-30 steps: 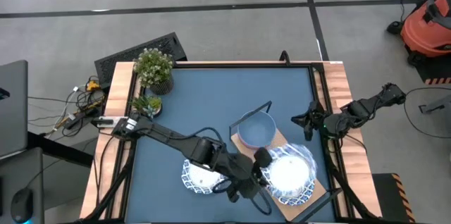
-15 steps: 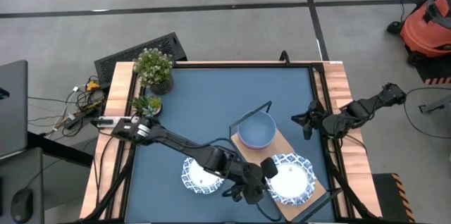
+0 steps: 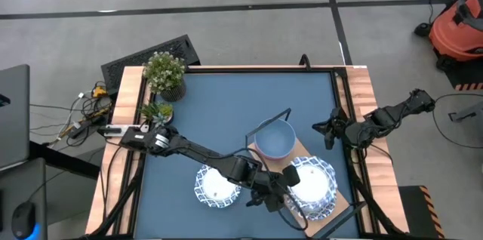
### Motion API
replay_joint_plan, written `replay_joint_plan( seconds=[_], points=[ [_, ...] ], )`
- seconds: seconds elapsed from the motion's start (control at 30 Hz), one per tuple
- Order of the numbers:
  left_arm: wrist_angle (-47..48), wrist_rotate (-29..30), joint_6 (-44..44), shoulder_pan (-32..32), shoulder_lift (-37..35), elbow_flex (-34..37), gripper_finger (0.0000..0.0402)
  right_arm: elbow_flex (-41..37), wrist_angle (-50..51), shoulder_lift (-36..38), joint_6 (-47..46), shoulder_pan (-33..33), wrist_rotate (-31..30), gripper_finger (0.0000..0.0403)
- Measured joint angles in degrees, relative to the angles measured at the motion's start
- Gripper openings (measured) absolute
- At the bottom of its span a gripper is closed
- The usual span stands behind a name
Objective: Place and stack bowls onto a shelf
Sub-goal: Stack the white bowl on top of the white bowl on the shelf
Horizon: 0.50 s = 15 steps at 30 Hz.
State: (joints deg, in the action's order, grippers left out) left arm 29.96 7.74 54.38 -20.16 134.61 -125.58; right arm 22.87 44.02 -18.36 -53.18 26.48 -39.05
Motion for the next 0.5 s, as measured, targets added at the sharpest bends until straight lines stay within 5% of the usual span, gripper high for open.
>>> replay_joint_plan(
  seconds=[0.33, 0.5],
  points=[
    [-2.11, -4.42, -0.03, -0.09, 0.00, 0.00, 0.0031, 0.00, 0.16, -0.01, 0.04, 0.00, 0.03, 0.0063],
    [-4.62, -1.57, -2.01, -0.13, 0.00, 0.00, 0.0073, 0.00, 0.16, -0.01, 0.00, 0.00, 0.03, 0.0063]
  ],
)
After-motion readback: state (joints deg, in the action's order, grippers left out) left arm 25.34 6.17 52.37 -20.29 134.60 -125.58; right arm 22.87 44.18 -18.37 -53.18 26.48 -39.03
